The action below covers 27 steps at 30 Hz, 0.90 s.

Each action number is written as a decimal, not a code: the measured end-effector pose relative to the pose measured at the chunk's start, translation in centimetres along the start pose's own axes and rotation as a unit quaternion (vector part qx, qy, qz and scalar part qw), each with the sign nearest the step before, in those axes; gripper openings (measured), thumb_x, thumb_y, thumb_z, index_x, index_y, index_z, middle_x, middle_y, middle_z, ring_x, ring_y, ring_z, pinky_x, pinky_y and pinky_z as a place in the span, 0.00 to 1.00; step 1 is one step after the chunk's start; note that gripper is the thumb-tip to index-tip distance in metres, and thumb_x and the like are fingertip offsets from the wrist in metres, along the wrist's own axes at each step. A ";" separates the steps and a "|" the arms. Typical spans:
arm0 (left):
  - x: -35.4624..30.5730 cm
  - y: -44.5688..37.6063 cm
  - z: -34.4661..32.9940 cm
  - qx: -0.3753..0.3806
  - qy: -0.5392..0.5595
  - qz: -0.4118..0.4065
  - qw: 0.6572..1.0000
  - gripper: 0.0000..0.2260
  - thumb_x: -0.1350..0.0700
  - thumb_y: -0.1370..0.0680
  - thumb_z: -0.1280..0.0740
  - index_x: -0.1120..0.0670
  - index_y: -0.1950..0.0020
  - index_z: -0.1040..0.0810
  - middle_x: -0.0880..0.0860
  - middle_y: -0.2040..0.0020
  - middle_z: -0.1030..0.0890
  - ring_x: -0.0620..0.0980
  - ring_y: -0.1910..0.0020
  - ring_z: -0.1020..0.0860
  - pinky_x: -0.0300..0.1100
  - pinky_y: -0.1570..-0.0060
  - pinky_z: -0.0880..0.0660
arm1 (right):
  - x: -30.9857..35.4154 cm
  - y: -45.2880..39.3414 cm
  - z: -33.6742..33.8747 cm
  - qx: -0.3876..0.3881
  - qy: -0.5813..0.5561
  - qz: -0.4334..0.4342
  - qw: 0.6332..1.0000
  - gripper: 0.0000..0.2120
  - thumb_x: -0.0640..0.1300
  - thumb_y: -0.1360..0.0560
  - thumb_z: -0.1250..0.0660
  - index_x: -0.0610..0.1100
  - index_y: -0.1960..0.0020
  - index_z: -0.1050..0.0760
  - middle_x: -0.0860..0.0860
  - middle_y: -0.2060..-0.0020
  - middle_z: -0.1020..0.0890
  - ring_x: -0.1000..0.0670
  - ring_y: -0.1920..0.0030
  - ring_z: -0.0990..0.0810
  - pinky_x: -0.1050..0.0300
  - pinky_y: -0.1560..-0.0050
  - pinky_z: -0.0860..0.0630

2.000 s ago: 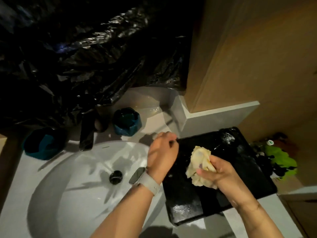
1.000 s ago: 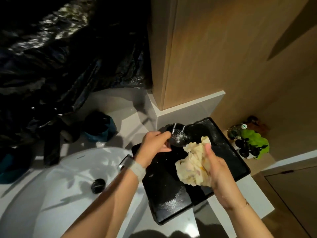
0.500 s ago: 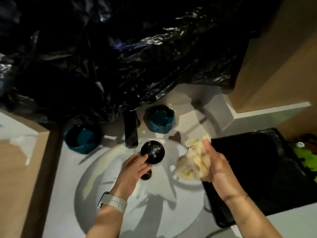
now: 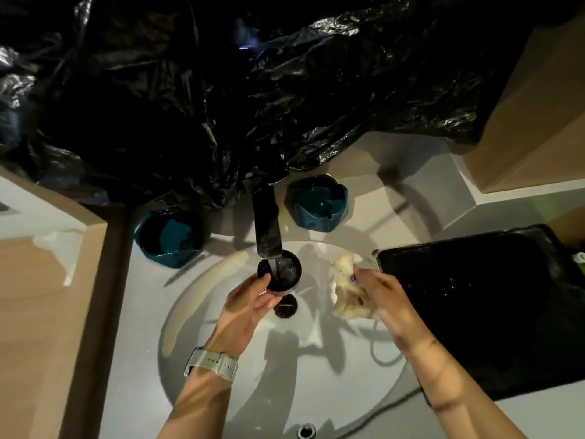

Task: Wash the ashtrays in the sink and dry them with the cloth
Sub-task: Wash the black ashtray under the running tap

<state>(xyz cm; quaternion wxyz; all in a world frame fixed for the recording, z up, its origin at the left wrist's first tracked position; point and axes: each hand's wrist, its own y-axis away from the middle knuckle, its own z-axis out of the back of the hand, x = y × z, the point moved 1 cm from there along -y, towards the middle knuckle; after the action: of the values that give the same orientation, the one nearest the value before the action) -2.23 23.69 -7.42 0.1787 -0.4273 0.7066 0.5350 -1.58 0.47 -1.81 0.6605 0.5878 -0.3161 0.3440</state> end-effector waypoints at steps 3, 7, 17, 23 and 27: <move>-0.1 0.3 0.3 0.004 -0.007 -0.002 1.000 0.15 0.59 0.19 0.37 0.61 0.33 0.24 0.61 0.41 0.18 0.59 0.40 0.19 0.54 0.31 0.31 | -0.4 0.2 -0.3 0.017 0.013 0.019 1.000 0.22 0.48 0.21 0.37 0.26 0.54 0.28 0.43 0.63 0.26 0.48 0.61 0.26 0.64 0.63 0.26; -0.1 0.4 0.9 0.004 0.014 0.001 1.000 0.16 0.59 0.20 0.35 0.61 0.32 0.25 0.60 0.41 0.17 0.58 0.41 0.19 0.54 0.32 0.30 | -0.5 0.4 -1.1 0.020 -0.009 0.022 1.000 0.21 0.48 0.22 0.35 0.28 0.56 0.28 0.42 0.62 0.25 0.46 0.59 0.25 0.57 0.57 0.27; -0.5 1.7 2.6 0.003 -0.053 -0.060 0.997 0.16 0.62 0.23 0.31 0.59 0.36 0.21 0.59 0.42 0.17 0.59 0.39 0.20 0.53 0.33 0.28 | -1.0 1.4 -2.2 0.030 -0.040 0.047 0.998 0.16 0.44 0.22 0.35 0.31 0.58 0.24 0.43 0.64 0.25 0.48 0.62 0.26 0.64 0.61 0.28; -2.0 4.0 3.2 -0.093 -0.301 -0.214 0.925 0.22 0.59 0.28 0.24 0.50 0.35 0.20 0.48 0.45 0.15 0.47 0.43 0.18 0.47 0.38 0.24 | -1.5 1.6 -3.0 -0.020 0.003 0.051 0.998 0.09 0.37 0.25 0.31 0.31 0.60 0.22 0.44 0.65 0.22 0.58 0.69 0.23 0.71 0.65 0.29; -3.2 5.6 3.6 -0.185 -0.488 -0.258 0.813 0.26 0.49 0.27 0.25 0.45 0.30 0.26 0.43 0.41 0.20 0.45 0.44 0.21 0.45 0.41 0.23 | -2.4 1.7 -2.8 -0.069 0.207 0.099 0.971 0.07 0.40 0.27 0.28 0.36 0.57 0.21 0.47 0.63 0.20 0.57 0.63 0.22 0.76 0.65 0.33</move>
<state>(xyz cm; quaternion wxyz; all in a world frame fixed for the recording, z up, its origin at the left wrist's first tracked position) -5.56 28.67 -3.11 0.5492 -0.3014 0.2777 0.7283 -4.25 3.15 -3.14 0.7132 0.4224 -0.2527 0.4991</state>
